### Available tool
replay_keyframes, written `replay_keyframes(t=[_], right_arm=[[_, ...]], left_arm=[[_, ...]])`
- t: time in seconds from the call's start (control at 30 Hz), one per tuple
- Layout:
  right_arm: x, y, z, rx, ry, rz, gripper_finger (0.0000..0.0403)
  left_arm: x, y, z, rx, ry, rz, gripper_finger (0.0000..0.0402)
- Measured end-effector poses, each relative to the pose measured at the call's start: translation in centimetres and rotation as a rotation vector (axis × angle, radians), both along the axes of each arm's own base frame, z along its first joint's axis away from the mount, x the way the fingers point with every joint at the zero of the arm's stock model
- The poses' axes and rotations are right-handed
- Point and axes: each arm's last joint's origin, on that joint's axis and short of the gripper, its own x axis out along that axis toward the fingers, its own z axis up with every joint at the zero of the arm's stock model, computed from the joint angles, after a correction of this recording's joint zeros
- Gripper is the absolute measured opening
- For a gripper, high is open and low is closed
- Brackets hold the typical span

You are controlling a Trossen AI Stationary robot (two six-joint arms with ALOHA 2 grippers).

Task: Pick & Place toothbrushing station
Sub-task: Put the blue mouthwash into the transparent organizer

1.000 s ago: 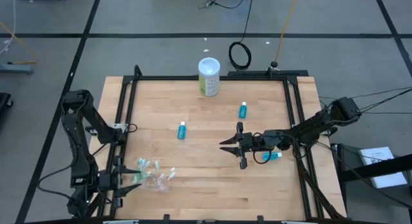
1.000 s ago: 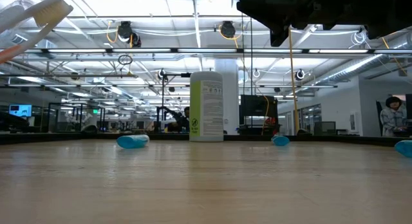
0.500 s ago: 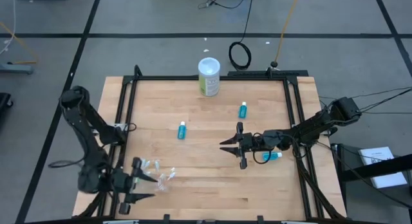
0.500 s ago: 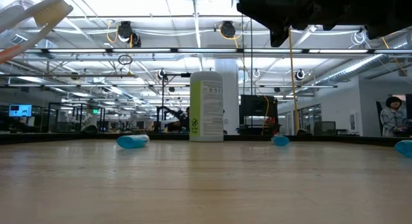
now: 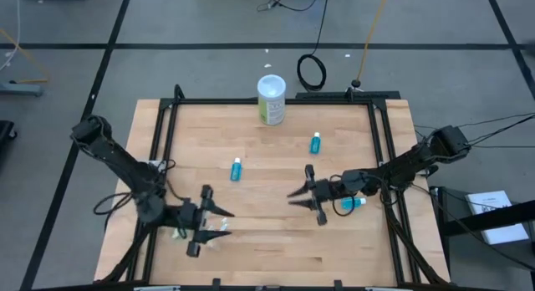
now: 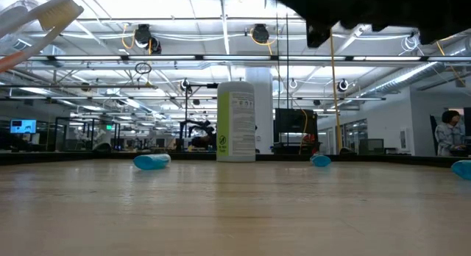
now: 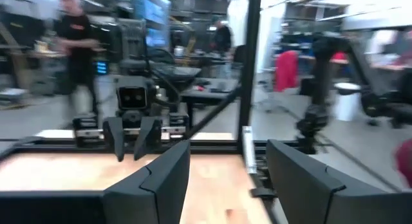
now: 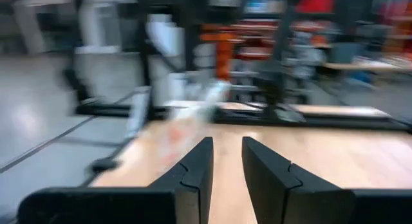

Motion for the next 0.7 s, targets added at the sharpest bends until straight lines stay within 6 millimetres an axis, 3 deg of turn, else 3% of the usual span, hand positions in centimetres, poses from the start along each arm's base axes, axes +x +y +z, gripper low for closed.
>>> replay_keyframes(t=[0.2,0.4,0.53,0.7], right_arm=[[-1.4,2.8,2.1,-0.135,0.090,0.133,0.0084],[-4.3,5.4,4.6,-0.217,0.454,0.011,0.0152],[-6.8,4.8,4.3,-0.012,0.818,-0.193,0.0177],[-9.3,3.9,1.9,0.376,1.248,-0.388,0.0174]], left_arm=[[2.1,2.3,-0.6,-0.007,0.045,-0.007,0.0212],[3.2,3.9,-1.2,0.020,0.106,0.089,0.0212],[3.7,4.9,-2.0,0.011,0.177,0.130,0.0212],[4.1,5.8,-2.7,0.003,0.237,0.172,0.0212]])
